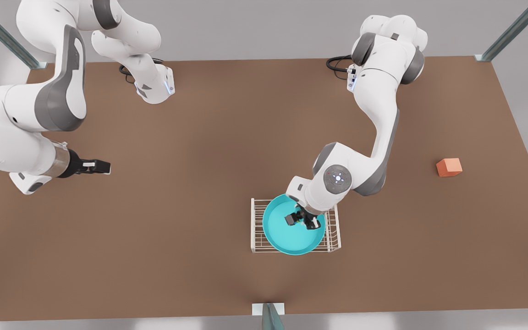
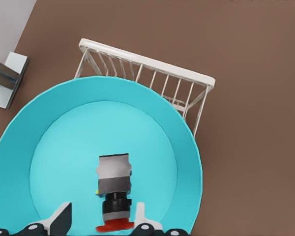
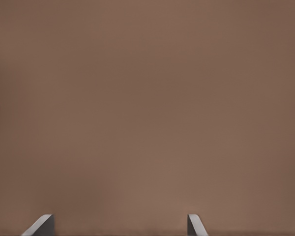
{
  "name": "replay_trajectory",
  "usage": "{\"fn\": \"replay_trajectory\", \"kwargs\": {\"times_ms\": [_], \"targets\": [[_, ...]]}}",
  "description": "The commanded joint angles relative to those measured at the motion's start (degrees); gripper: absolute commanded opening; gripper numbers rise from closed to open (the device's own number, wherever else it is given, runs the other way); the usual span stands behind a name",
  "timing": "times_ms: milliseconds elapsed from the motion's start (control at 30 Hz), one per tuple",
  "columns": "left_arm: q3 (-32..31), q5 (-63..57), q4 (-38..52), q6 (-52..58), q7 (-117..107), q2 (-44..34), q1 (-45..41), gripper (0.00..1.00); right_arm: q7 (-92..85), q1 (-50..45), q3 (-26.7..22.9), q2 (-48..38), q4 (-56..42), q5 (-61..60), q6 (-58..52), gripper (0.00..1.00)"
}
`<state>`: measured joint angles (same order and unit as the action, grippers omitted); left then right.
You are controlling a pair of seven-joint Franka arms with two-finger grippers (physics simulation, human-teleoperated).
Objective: Place the plate on the shelf with right arm and place the red button switch in the plate with left arm
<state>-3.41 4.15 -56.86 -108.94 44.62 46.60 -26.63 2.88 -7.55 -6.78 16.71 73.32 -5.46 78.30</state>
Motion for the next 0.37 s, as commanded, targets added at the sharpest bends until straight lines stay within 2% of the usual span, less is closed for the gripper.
{"fn": "replay_trajectory", "kwargs": {"times_ms": [0, 67, 133, 167, 200, 300, 333], "targets": [[0.24, -0.01, 0.0, 0.57, -12.62, -0.46, 0.09, 1.0, -2.53, -0.01, 0.01, -0.01, -0.02, -0.08, -0.34, 1.0], [3.06, -0.01, 0.0, 8.74, -12.36, -2.21, 3.07, 1.0, -2.44, -0.01, 0.01, 0.25, -0.02, -0.08, -0.34, 1.0], [3.23, -0.89, -1.58, 10.49, -12.27, -8.1, 13.61, 1.0, -2.44, -0.09, 0.1, 0.43, -0.02, -0.08, -0.34, 1.0], [3.32, -0.72, -1.94, 15.33, -12.71, -8.89, 18.27, 1.0, -2.44, -0.09, 0.1, 0.6, -0.02, -0.08, -0.34, 1.0], [3.32, -0.72, -2.2, 15.68, -13.06, -9.16, 21.87, 1.0, -2.44, -0.09, 0.1, 0.69, -0.02, -0.08, -0.34, 1.0], [3.32, -0.28, -4.14, 20.17, -40.31, -9.86, 22.94, 1.0, -2.44, -0.09, 0.1, 0.95, -0.11, -0.08, -0.34, 1.0], [3.23, -0.28, -4.31, 20.17, -40.48, -9.86, 22.94, 1.0, -2.44, -0.18, 0.1, 0.95, -0.02, -0.08, -0.34, 1.0]]}}
